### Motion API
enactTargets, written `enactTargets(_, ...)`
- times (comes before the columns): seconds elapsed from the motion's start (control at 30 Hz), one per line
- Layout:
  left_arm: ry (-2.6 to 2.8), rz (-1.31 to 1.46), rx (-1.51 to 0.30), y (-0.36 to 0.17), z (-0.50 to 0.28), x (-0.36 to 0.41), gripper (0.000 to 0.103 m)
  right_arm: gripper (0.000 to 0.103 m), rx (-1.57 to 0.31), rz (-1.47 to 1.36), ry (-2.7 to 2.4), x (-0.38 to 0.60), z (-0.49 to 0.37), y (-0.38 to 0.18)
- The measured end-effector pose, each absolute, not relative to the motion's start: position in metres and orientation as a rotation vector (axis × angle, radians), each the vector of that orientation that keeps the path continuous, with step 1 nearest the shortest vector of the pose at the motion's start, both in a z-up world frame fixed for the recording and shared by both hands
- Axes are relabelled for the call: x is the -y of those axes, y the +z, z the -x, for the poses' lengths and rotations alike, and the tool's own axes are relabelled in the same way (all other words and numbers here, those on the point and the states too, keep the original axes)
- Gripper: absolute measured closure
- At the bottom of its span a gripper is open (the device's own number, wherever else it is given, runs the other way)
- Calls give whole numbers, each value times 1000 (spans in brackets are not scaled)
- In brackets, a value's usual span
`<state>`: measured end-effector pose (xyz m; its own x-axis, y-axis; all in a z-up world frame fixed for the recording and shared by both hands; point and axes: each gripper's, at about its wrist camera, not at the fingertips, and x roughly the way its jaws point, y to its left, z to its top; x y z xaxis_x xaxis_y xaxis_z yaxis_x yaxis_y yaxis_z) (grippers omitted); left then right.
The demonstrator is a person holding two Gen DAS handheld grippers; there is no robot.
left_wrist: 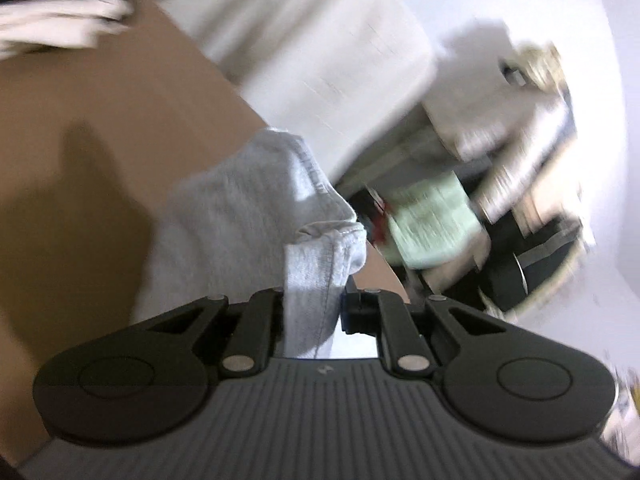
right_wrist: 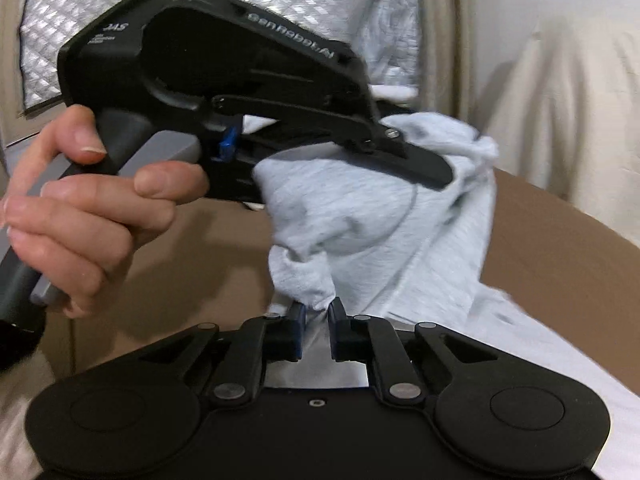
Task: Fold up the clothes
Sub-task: 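Fold the t-shirt side toward the middle with both grippers and release, then grasp the grey t-shirt edge with the right gripper and fold it over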
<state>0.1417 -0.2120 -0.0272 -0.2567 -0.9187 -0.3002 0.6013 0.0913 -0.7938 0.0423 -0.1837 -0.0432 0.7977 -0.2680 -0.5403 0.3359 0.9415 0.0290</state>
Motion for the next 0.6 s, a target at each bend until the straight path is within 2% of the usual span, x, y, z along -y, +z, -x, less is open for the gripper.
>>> enactTargets(0.07, -1585, 333, -1082, -18, -106, 233, 91, 73, -597, -187, -335, 196, 3, -31)
enactTargets(0.13, -1597, 251, -1127, -23, -69, 263, 90, 42, -631, -243, -331, 207, 50, -21)
enactTargets(0.17, -1588, 215, -1146, -29, -53, 278, 89, 37, -648, -271, -329, 213, 73, -17)
enactTargets(0.2, -1569, 130, -1135, -36, -36, 290, 86, 34, -659, -305, -328, 221, 92, -14)
enactTargets(0.23, -1548, 45, -1123, -44, -19, 302, 78, 34, -655, -348, -331, 235, 99, -16)
enactTargets(0.3, -1501, -125, -1094, -60, 15, 325, 76, 34, -647, -436, -337, 261, 115, -19)
enactTargets(0.33, -1487, -145, -1075, -61, 23, 324, 72, 28, -643, -480, -340, 274, 123, -21)
enactTargets(0.4, -1502, -10, -1081, -55, 19, 306, 60, 25, -634, -568, -345, 301, 139, -24)
enactTargets(0.43, -1520, 66, -1063, -50, 12, 294, 51, 25, -629, -612, -347, 314, 146, -26)
enactTargets(0.5, -1487, 63, -988, -37, 2, 273, 35, 25, -618, -700, -352, 341, 162, -30)
enactTargets(0.6, -1414, -9, -880, -24, -8, 247, 35, 25, -601, -790, -376, 380, 167, -37)
